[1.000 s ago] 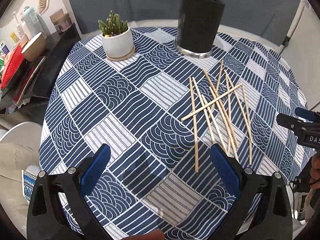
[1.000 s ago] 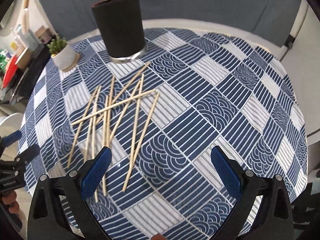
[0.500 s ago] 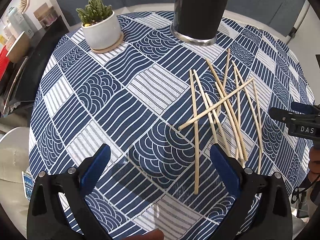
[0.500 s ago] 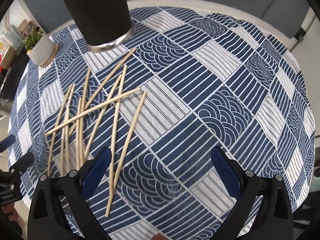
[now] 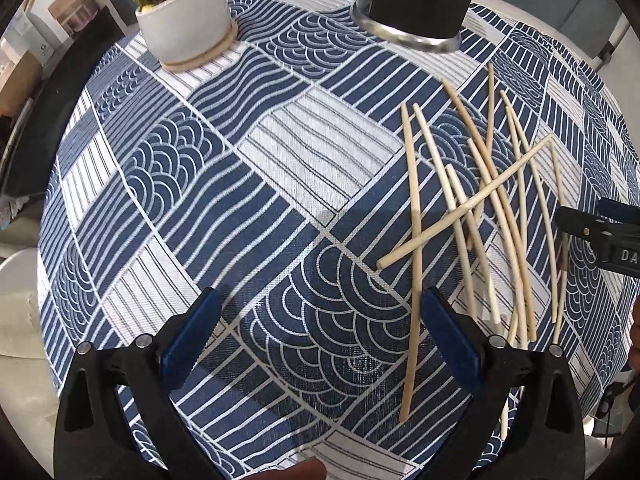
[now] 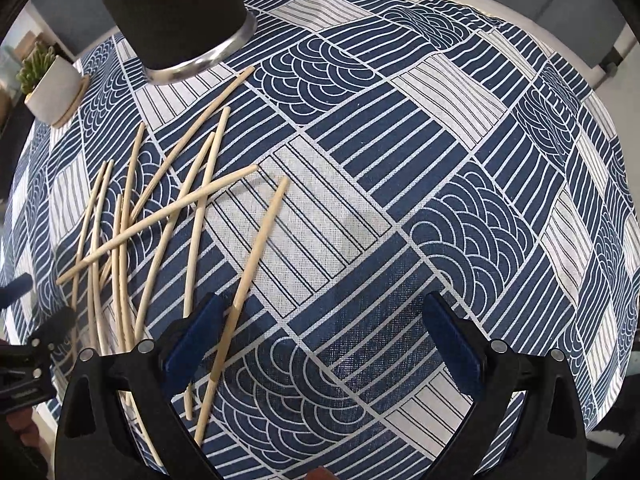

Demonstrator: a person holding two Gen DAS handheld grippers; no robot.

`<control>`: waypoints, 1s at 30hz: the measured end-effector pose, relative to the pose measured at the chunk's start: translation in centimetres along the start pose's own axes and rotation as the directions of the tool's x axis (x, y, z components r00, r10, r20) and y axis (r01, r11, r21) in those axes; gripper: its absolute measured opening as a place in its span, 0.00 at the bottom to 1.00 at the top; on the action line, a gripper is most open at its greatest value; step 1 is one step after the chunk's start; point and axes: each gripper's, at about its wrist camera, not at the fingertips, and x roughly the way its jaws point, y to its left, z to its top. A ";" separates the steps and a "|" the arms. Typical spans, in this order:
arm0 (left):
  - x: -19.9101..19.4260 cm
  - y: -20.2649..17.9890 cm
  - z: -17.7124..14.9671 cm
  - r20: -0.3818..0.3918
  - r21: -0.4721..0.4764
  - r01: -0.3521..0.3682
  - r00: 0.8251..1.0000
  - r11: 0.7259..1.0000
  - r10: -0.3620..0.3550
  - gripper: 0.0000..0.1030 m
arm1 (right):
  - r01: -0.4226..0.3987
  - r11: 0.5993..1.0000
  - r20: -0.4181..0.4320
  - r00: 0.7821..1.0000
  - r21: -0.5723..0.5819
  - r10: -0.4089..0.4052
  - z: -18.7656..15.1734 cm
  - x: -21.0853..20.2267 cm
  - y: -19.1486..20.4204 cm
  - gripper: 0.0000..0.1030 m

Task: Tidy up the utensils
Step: 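Move both tools down toward the pile of wooden sticks, then close the left and right grippers each on one wooden stick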

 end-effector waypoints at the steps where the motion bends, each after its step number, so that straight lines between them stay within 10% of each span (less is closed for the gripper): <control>1: 0.3 0.1 0.0 -0.006 0.000 0.003 1.000 1.000 -0.003 0.96 | 0.000 1.000 0.001 1.000 0.004 0.000 0.0 0.0 -0.1 0.93; 19: 0.0 0.5 -0.7 0.074 0.038 0.015 0.997 0.999 -0.018 0.95 | 0.004 1.000 -0.023 1.000 0.016 -0.004 0.5 0.2 -0.1 0.91; 24: -0.7 1.7 -0.5 0.074 0.000 0.006 0.997 1.000 -0.006 0.65 | -0.002 1.000 0.014 1.000 -0.003 0.002 -0.3 -1.1 -0.4 0.47; 26: -1.1 2.4 -0.7 0.073 -0.001 0.007 0.997 1.000 -0.007 0.50 | 0.005 1.000 0.017 1.000 -0.004 -0.005 -0.5 -1.4 -0.7 0.15; 30: -1.5 3.6 -1.3 0.059 -0.005 0.025 0.998 1.000 -0.024 0.15 | 0.028 1.000 0.025 0.999 -0.014 -0.027 -1.2 -1.6 -1.5 0.05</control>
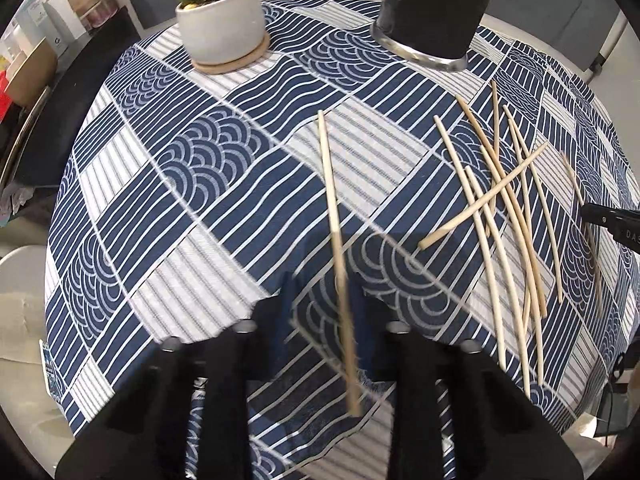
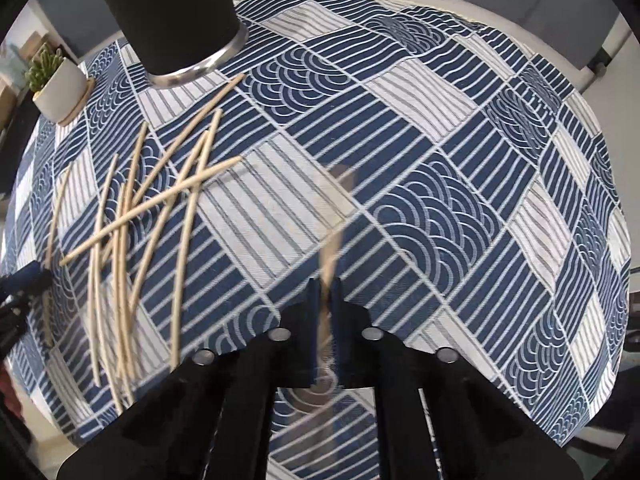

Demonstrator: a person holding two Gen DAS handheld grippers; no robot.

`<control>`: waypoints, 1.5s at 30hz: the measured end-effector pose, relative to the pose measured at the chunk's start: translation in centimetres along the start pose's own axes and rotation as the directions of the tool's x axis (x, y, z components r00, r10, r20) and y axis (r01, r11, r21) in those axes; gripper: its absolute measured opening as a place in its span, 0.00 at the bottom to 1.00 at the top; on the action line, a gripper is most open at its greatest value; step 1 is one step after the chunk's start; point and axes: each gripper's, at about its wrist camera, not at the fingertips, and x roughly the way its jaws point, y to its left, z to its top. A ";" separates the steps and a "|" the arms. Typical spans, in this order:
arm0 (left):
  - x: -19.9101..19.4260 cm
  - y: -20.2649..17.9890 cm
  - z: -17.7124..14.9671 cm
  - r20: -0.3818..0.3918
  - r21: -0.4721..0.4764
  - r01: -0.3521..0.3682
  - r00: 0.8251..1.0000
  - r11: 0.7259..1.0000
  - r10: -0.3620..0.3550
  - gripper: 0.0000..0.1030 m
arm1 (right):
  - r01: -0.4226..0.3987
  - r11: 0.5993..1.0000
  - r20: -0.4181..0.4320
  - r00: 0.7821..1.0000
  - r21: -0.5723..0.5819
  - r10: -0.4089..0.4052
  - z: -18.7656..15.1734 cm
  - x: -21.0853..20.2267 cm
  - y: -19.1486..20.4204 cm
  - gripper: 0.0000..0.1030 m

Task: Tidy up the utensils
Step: 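Close the left and right grippers each on one wooden stick, then lift the held sticks with both grippers and carry them over the black cup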

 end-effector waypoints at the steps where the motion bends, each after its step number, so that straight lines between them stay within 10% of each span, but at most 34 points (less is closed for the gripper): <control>1: -0.1 0.4 -0.2 -0.007 -0.006 0.007 1.000 1.000 -0.007 0.10 | 0.002 1.000 0.000 1.000 0.002 -0.002 -0.2 0.0 -0.3 0.05; 26: -6.7 5.3 -5.0 0.047 -0.055 0.049 0.998 0.997 -0.046 0.05 | 0.034 0.993 0.159 0.986 0.117 -0.052 -3.9 -7.4 -5.9 0.05; 45: -14.3 5.9 2.9 0.252 -0.013 0.055 0.966 0.998 -0.050 0.05 | 0.031 0.997 0.403 0.913 0.073 -0.058 2.4 -17.5 -3.5 0.05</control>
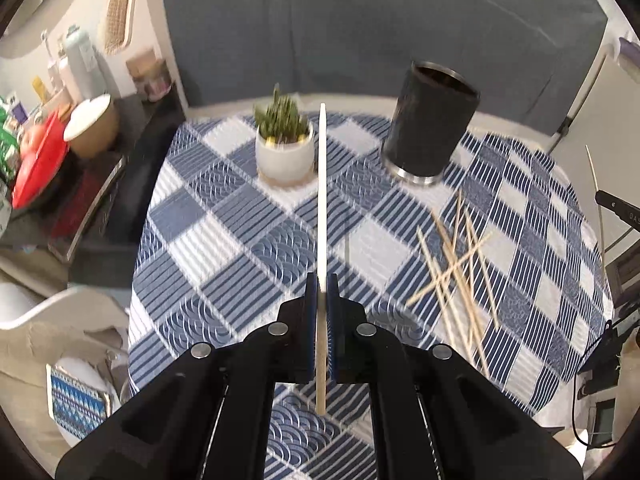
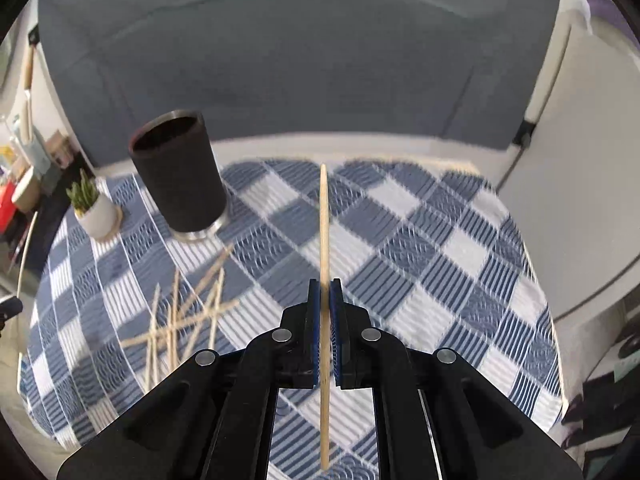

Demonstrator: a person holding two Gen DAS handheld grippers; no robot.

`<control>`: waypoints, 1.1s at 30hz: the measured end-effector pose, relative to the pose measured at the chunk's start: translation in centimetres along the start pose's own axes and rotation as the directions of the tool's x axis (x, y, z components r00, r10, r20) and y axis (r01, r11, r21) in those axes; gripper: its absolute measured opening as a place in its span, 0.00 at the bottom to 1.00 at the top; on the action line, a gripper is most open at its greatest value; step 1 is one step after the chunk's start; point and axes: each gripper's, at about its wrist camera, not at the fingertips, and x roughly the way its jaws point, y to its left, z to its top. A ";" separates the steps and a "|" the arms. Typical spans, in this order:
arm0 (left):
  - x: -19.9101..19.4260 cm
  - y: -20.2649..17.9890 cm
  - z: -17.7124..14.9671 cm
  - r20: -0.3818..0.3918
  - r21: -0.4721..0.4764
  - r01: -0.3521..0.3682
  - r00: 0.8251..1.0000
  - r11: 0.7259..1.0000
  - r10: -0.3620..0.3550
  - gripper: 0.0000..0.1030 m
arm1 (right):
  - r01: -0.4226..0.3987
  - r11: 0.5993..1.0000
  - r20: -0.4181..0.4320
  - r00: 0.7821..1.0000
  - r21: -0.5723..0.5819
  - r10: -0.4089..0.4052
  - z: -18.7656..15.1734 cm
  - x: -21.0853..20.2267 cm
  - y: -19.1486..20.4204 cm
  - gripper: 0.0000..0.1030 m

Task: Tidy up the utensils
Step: 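Lift the held sticks with both grippers and carry them over the black cup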

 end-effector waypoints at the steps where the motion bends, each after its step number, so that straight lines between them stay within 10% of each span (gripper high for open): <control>1: -0.2 -0.1 0.8 0.013 0.002 0.002 1.000 1.000 -0.002 0.05 | -0.008 1.000 0.011 1.000 -0.001 0.008 0.6 -0.1 0.1 0.05; 10: -0.8 -1.0 8.1 0.099 -0.007 0.027 0.995 1.000 -0.026 0.05 | -0.107 0.993 0.171 0.979 -0.053 0.114 7.2 -0.4 1.9 0.05; 18: -1.1 -2.6 14.0 0.221 0.011 0.063 0.973 0.998 -0.064 0.05 | -0.252 0.950 0.338 0.892 -0.181 0.301 12.0 -1.2 4.7 0.05; 33: 2.6 -7.9 19.9 0.393 0.138 0.372 0.830 0.918 -0.396 0.05 | -0.478 0.826 0.426 0.708 -0.299 0.564 17.6 1.0 8.0 0.05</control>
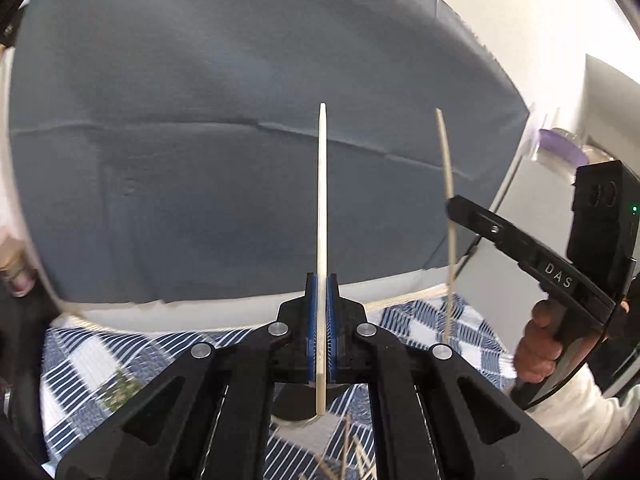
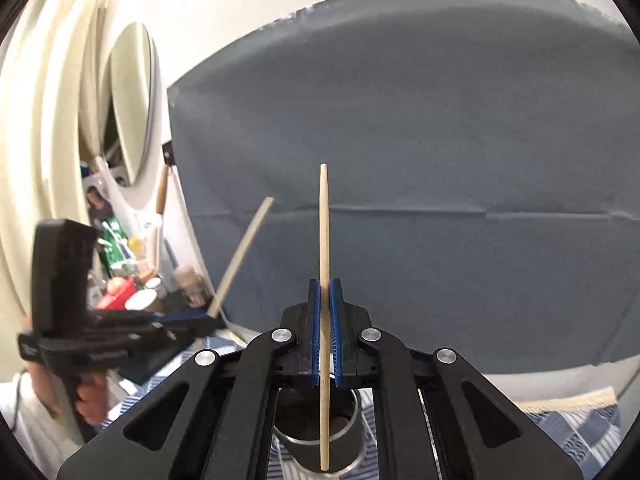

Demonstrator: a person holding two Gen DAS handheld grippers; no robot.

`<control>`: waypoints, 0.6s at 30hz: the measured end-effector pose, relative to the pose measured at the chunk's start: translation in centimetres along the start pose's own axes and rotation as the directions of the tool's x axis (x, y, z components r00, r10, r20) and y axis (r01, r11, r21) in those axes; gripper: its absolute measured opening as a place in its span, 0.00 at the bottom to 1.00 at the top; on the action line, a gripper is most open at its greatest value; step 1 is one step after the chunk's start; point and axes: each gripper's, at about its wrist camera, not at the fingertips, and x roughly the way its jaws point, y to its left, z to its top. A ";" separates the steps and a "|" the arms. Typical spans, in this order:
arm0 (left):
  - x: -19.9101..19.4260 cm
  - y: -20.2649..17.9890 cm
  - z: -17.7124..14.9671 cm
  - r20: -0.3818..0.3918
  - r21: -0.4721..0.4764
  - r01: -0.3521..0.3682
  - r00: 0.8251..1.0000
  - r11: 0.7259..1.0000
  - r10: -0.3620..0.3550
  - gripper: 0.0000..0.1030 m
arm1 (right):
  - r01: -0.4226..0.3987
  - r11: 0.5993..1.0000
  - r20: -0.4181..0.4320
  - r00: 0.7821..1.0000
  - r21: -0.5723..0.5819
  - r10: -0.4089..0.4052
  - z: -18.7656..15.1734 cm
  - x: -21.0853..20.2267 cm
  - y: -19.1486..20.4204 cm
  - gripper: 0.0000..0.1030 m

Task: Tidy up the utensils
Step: 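Lift the held sticks with both grippers and carry them over the black cup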

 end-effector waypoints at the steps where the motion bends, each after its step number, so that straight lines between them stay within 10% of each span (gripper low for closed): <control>1: 0.7 0.0 -0.1 0.005 -0.002 0.013 1.000 1.000 -0.013 0.05 | -0.019 1.000 0.005 1.000 0.009 0.019 0.0 0.6 -0.2 0.05; 18: 8.0 3.4 -3.8 0.134 -0.098 0.225 0.968 0.969 -0.211 0.05 | -0.151 0.971 0.023 0.989 0.186 0.149 -4.7 7.2 -4.3 0.05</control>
